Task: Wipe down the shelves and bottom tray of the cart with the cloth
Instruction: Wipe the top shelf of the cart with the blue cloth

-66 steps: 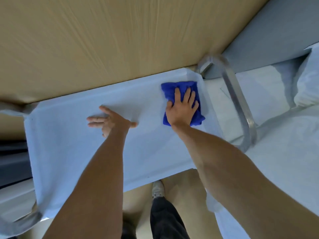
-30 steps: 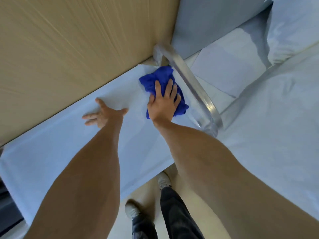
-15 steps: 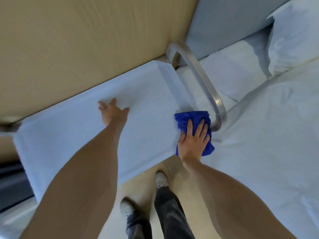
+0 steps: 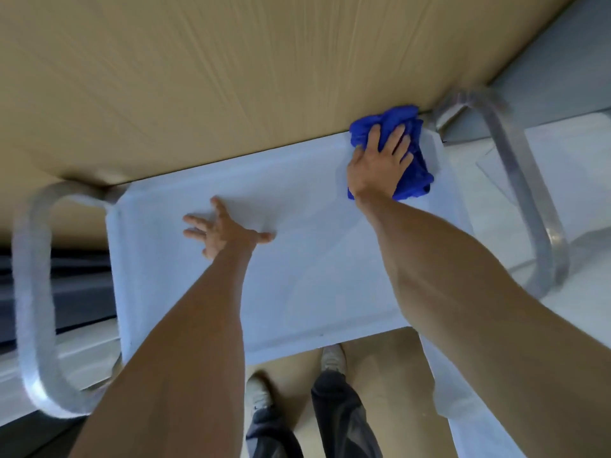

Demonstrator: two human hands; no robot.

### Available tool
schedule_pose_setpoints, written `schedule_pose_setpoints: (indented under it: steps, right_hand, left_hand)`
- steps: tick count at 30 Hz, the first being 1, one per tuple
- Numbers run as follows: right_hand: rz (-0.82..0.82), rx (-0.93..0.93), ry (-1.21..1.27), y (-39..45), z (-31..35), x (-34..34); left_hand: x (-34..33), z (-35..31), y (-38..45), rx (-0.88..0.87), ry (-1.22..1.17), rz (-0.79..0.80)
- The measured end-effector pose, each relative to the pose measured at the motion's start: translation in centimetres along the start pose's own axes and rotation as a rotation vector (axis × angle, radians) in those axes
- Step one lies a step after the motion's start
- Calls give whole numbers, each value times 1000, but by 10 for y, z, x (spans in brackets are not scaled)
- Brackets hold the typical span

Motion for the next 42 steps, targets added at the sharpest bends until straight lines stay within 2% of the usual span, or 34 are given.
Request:
schedule_pose_setpoints:
  steps: [2,4,8,11,14,15,17,20,22,25,27,29,33,35,39,42]
  right_hand:
    - [-9,58,-5,-8,-9,2]
    - [-39,195,-18,-40,-28,6]
    - [1,254,-63,-170,-63,6]
    - [115,327,-78,-263,-80,7]
    - [203,373,-116,-285,-86,12]
    - [217,373,-126,-282,-85,12]
    - [243,378,-144,-275,-80,14]
    - [216,300,-103,-261,-70,14]
    - [186,164,-49,-252,-51,13]
    - [132,-114,65,-226,-10,7]
    - [135,-257,103,-204,19,7]
    - [103,-317,118,-176,41,3]
    - [66,-269,105,-118,77,-3]
    - [51,-249,103,-95,103,-4]
    - [68,-201,162,-121,186,-14]
    - [93,138,158,-184,250,-32]
  left_hand:
    - [1,1,-1,-5,-11,10]
    - [2,2,-4,-13,-18,6]
    - [8,3,-11,-22,7,25]
    - [20,6,-18,-45,64,72]
    - [43,13,-19,-97,164,104]
    - [52,18,-19,-137,238,75]
    - [74,38,-18,-190,390,-104]
    - [118,68,-10,-149,454,-385]
    - [144,87,2,-69,405,-489]
    - [162,107,19,27,355,-479]
    - [175,110,33,-9,396,-477]
    - [197,114,56,-100,379,-460]
    - [222,135,98,-225,163,-364]
    - [221,138,104,-249,109,-370]
    - [219,137,106,-282,120,-368]
    - [219,138,107,-273,112,-368]
Point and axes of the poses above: each hand's wrist, its own y-axis towards the middle knuckle, its own x-axis out of the back of the hand, z = x × y, the point moved 1 cm from there along y, towards the middle knuckle, and after that the axes turned 4 degrees about -y, right-handed, at the moved point
